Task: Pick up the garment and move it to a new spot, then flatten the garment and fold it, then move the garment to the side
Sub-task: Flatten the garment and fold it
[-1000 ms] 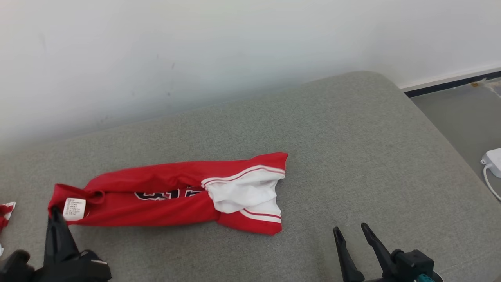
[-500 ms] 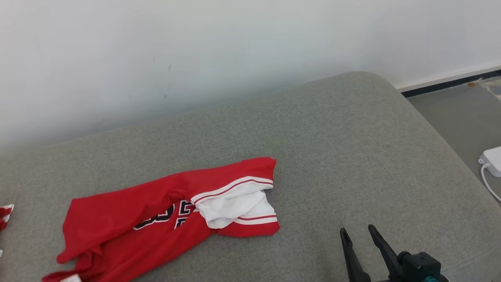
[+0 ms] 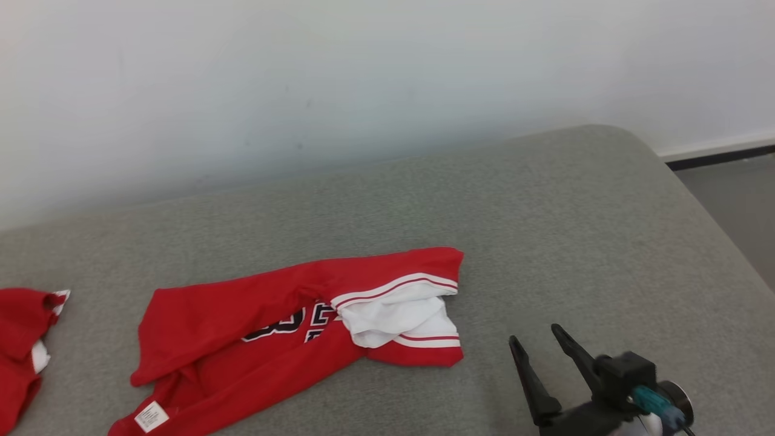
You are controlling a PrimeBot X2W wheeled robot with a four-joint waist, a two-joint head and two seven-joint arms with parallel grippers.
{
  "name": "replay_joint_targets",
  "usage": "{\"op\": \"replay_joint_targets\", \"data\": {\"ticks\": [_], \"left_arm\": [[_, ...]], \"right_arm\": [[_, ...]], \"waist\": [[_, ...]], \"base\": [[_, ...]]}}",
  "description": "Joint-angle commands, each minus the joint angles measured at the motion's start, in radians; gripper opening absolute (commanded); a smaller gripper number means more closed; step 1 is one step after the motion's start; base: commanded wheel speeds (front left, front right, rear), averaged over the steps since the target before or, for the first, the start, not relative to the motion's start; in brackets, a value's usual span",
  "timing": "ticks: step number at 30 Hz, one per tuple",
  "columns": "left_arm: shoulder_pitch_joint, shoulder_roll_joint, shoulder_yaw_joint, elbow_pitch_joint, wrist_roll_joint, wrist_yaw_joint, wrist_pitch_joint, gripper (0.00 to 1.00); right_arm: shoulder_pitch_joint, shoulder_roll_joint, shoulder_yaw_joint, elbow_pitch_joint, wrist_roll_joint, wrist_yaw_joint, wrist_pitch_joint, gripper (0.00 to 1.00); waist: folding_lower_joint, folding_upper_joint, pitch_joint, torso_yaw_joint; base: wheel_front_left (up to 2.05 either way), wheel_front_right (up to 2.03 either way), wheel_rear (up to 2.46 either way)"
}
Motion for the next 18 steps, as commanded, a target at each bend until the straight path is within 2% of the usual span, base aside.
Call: {"op": "replay_joint_targets", "data": {"ticks": [1,6,13,18], "left_arm": [[0.016,0.002,-0.019,-0.023,0.038,-0.011,-0.004,1.0],[0.014,0.002,-0.13,-0.074,0.151,-0.045,-0.004,1.0],[0.001,0.001,-0.22,-0.097,0.197,-0.058,-0.004,1.0],[-0.012,0.001,-0.291,-0.109,0.253,-0.1,-0.004,1.0]], "right_arm": [[-0.034,-0.015,0.024,0.018,0.011,0.0,0.022,1.0],[-0.123,-0.043,0.092,0.113,0.045,0.0,0.08,1.0],[-0.22,-0.047,0.163,0.256,0.085,0.0,0.104,1.0],[-0.277,-0.027,0.181,0.38,0.086,0.0,0.095,1.0]], "waist": [[0.0,0.0,-0.002,0.051],[0.0,0.0,0.008,0.147],[0.0,0.0,0.019,0.258],[0.0,0.0,0.036,0.336]], "base": [[0.0,0.0,0.0],[0.0,0.0,0.0],[0.0,0.0,0.0],[0.0,0.0,0.0]]}}
